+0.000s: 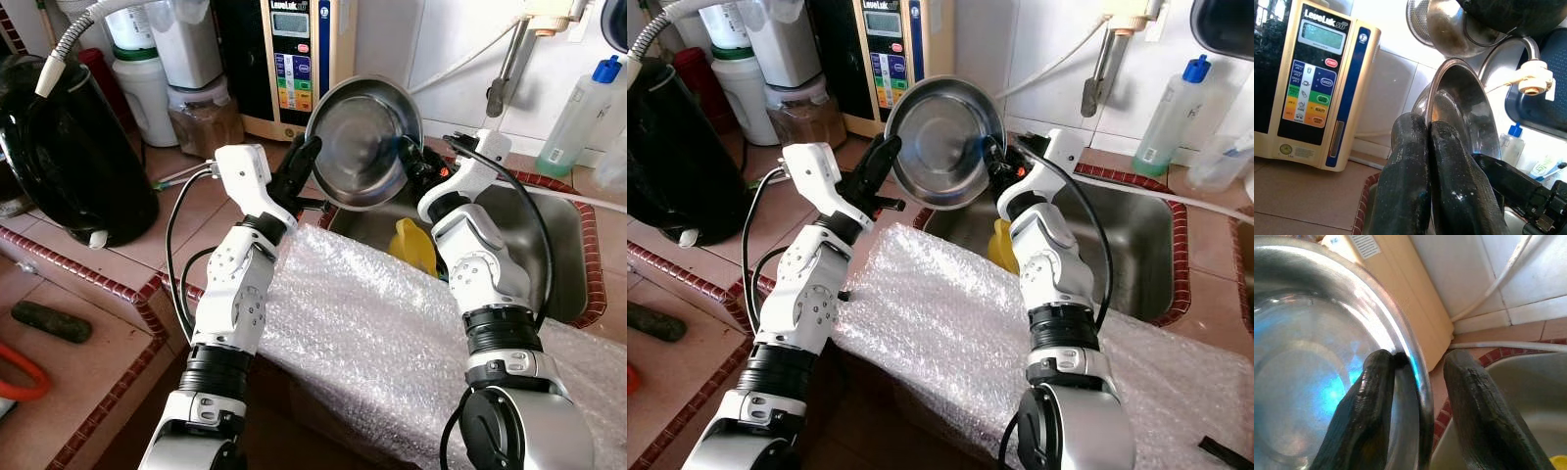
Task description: Kitchen organization
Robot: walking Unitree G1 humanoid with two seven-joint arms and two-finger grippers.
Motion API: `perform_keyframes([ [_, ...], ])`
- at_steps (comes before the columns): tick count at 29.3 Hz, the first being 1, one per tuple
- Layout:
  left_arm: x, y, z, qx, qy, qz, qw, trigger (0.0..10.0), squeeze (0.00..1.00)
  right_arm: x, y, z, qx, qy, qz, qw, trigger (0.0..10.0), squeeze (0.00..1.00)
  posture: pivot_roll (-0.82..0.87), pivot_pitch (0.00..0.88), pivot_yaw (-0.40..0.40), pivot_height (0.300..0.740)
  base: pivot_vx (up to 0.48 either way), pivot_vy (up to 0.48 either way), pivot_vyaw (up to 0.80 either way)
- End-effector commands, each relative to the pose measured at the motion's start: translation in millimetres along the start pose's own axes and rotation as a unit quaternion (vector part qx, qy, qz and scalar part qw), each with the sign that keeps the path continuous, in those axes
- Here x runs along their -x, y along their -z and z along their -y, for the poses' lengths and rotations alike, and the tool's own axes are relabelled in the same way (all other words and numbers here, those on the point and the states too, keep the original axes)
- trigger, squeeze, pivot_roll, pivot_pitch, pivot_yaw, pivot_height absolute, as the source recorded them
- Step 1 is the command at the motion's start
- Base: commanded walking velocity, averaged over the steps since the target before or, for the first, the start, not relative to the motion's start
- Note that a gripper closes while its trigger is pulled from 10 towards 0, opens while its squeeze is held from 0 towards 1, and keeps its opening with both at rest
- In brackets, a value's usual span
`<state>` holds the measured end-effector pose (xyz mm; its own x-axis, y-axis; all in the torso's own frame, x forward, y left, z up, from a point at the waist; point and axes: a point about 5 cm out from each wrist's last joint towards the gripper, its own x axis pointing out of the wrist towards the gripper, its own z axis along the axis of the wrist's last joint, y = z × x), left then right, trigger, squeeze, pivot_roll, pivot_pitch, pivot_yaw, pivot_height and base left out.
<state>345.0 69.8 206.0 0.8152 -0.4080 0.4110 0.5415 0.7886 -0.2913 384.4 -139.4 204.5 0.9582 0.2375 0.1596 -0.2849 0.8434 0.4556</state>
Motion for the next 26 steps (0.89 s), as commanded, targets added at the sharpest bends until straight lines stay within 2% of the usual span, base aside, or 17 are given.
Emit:
perform_keyframes([
  [1,-0.1,-4.4,0.9,-0.003,0.006,0.005,1.0,0.0,0.0,0.6,5.3,-9.4,0.001,-0.039,-0.02,0.999,0.0,0.0,0.02,0.0,0.044,0.74,0.0,0.0,0.0],
  [6,0.6,-3.6,-0.1,-0.003,0.004,0.003,1.0,0.0,0.0,5.3,13.6,-13.2,0.007,-0.072,-0.045,0.996,0.0,0.0,0.02,0.0,0.045,0.74,0.0,0.0,0.0],
  [12,0.1,-3.3,-0.4,-0.003,0.005,0.001,1.0,0.0,0.0,8.0,12.9,-6.4,0.003,-0.063,-0.044,0.997,0.0,0.0,0.02,0.0,0.05,0.74,0.0,0.0,0.0],
  [24,-0.1,-2.1,-2.4,-0.003,0.002,-0.005,1.0,0.0,0.0,6.3,10.5,-7.1,0.002,-0.062,-0.04,0.997,0.0,0.0,0.0,0.0,0.054,0.74,0.0,0.0,0.0],
  [26,-0.3,3.5,-2.1,-0.006,0.004,-0.022,1.0,0.2,0.0,6.7,11.5,-8.1,0.004,-0.063,-0.041,0.997,0.0,0.0,0.0,0.0,0.058,0.74,0.0,0.0,0.0],
])
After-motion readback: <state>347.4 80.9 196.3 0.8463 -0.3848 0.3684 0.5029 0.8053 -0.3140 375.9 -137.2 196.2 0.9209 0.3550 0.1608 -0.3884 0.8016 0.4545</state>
